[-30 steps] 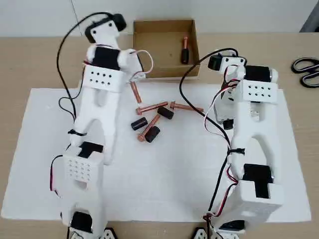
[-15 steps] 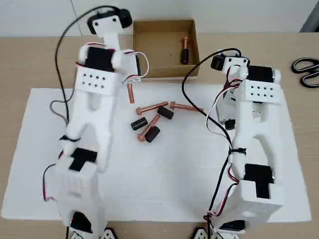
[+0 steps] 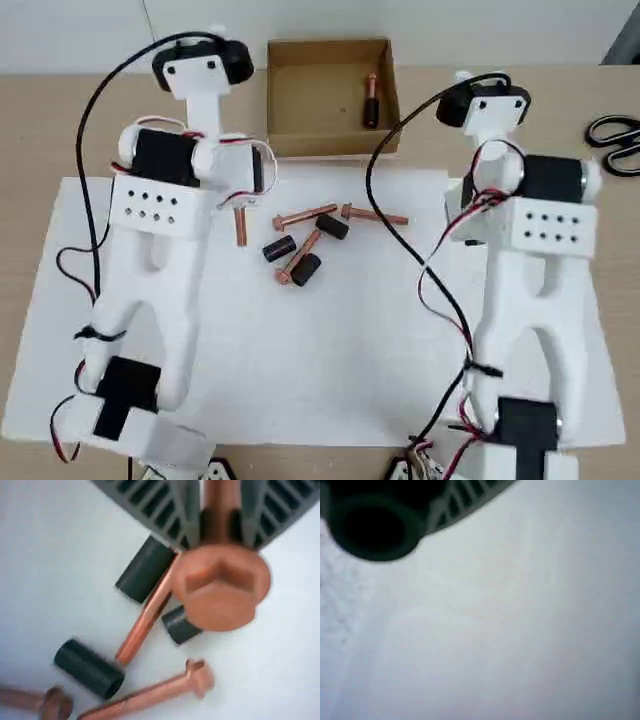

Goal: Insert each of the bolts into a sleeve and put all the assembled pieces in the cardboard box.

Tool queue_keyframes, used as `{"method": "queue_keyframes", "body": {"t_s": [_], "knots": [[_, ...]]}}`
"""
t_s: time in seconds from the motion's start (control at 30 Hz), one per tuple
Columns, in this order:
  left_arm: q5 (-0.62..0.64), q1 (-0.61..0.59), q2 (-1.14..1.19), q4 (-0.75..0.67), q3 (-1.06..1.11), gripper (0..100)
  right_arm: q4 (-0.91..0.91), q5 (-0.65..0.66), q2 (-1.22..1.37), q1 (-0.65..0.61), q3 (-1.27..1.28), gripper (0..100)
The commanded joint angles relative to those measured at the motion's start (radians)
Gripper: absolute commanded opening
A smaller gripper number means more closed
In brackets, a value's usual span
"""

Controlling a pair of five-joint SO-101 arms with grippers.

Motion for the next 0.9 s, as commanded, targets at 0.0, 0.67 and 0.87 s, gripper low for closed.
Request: {"method": "queue_keyframes", "body": {"t_s": [0.0,0.67,0.87], "knots": [[-0.055,-0.002,-0.048,-0.017,0.156,1,-0.044,-0.002,-0.139,-0.033,0.086,0.4],[-0.264,-0.221,0.387,-0.379,0.358,1,-0.101,-0.049,-0.483,-0.119,0.265,0.4],[-0.267,-0.222,0.396,-0.385,0.36,1,-0.094,-0.049,-0.486,-0.124,0.265,0.4]]}}
